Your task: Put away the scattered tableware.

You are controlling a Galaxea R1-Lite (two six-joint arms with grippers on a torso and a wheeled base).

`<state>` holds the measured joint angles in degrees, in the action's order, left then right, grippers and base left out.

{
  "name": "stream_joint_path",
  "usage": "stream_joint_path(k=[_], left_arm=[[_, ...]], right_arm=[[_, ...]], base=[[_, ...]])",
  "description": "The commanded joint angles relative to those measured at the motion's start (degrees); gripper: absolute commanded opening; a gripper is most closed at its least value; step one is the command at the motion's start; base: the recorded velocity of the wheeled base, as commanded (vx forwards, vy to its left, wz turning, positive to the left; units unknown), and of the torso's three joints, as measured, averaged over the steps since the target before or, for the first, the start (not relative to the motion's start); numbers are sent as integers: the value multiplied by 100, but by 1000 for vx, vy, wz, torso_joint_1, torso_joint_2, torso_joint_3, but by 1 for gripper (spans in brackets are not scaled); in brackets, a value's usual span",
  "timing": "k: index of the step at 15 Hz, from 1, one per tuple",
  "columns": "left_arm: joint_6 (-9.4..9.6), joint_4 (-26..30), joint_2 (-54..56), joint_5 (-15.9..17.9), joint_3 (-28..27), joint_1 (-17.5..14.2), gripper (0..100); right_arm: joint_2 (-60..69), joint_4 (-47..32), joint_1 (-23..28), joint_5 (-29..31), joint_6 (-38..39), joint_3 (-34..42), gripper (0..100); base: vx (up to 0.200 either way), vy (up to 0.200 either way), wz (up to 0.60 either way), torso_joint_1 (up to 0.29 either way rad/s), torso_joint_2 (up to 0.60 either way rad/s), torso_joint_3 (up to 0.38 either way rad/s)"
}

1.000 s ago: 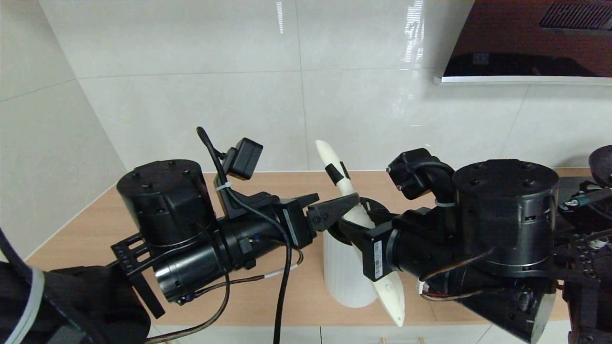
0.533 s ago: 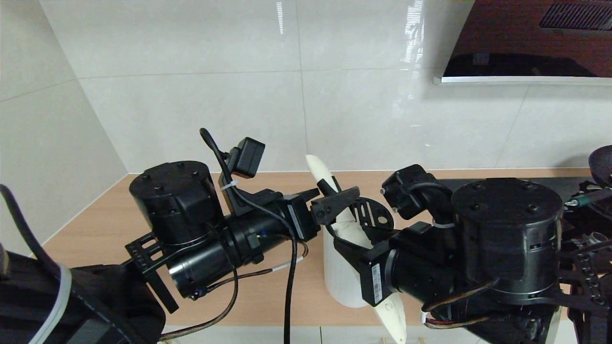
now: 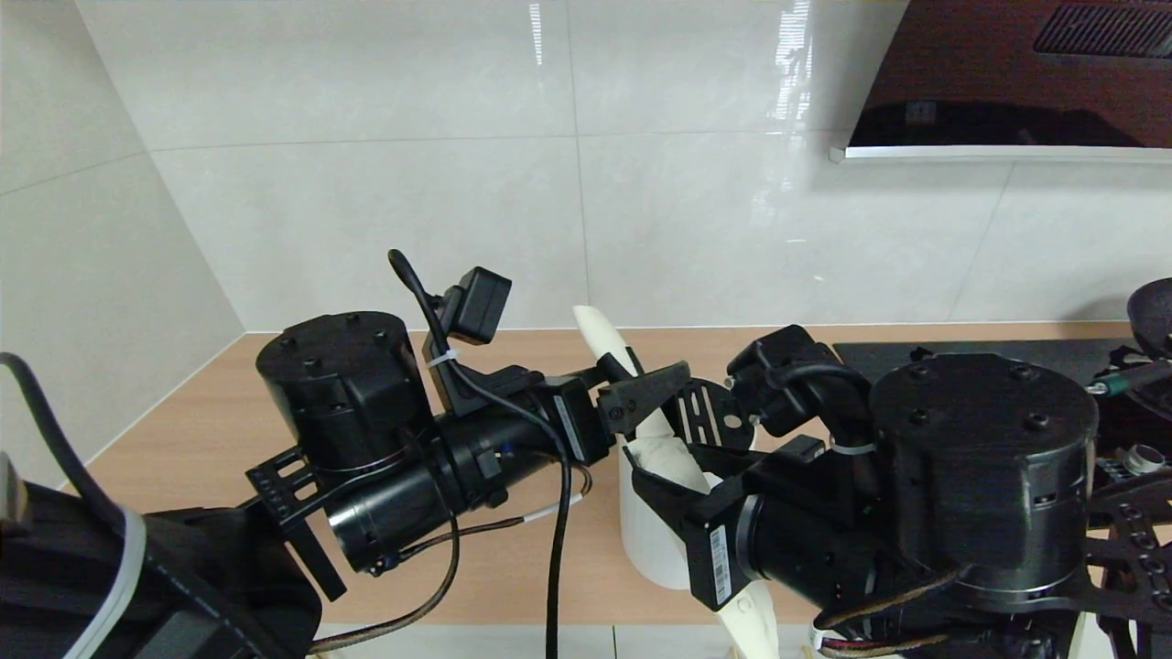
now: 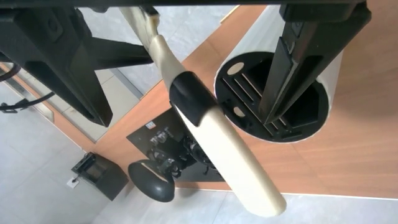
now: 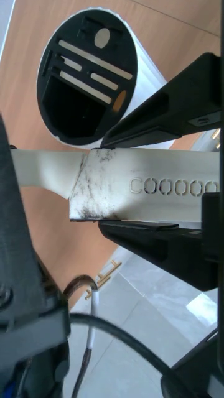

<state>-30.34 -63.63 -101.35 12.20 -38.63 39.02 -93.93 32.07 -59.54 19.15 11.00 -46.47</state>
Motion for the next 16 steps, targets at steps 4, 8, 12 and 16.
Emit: stream_joint_path(k=[4,8,12,16], left_arm=[[2,-35,10,-7,-4,0,100],[-7,-53,19,-7,-4,0,100],[-7,-70,19,1,5,0,0],[-7,-70,10,1,5,0,0]], right_arm=[[15,1,-23,1,-1,-2,0],[6,1,-23,1,-1,-2,0],[6,1,-23,10,-1,-2,0],[6,220,-14,27,8,6,0]], base=[[0,0,0,0,0,0],[0,0,0,0,0,0],[0,0,0,0,0,0],[0,0,0,0,0,0]])
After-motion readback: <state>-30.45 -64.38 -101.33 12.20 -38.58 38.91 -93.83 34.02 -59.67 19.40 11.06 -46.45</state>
